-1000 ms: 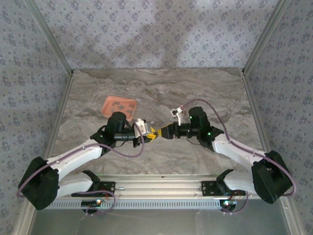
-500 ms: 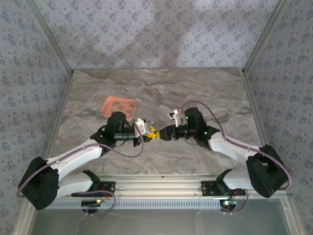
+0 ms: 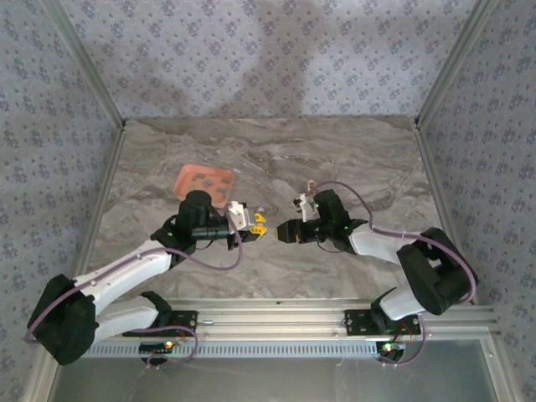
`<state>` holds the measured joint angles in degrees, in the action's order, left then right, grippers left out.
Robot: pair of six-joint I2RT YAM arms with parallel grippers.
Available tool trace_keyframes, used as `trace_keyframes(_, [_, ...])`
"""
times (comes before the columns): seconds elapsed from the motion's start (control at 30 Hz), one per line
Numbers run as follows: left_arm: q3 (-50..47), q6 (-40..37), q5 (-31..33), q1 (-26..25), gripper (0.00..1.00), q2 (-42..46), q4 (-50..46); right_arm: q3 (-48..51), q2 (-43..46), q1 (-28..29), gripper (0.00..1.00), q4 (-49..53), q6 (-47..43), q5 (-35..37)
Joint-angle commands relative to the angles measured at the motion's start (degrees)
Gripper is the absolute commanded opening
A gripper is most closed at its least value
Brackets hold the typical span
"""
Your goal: Load the staples into the stapler
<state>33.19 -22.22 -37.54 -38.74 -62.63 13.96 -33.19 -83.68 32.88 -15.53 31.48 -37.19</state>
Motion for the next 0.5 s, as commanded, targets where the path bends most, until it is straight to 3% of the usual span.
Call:
trace_keyframes(0.0, [-0.14, 1.03, -0.15, -0.17, 0.02, 1.64, 2.42, 0.36, -0.70, 0.21, 0.52, -5.57, 1.33, -0.14])
trace_keyframes(0.17, [-0.71, 0.95, 3.82, -0.10, 0.03, 3.19, 1.89, 3.51, 5.67, 0.00, 0.55, -5.67, -2.71, 3.35])
trace_keyframes(0.27, [-0.67, 1.17, 3.02, -0.02, 0.03, 3.34, 1.92, 4.34, 11.58, 0.04, 0.58, -2.90, -10.78, 5.93])
trace_keyframes(0.33, [-0.37, 1.21, 1.66, 0.00, 0.04, 3.22, 1.69, 4.53, 14.83, 0.46, 0.63, -1.54, -20.47, 4.88])
trace_keyframes(0.47, [0.12, 0.78, -1.09, 0.01, 0.04, 2.95, 1.07, 4.25, 18.69, 3.99, 0.64, 2.90, -42.45, 6.94])
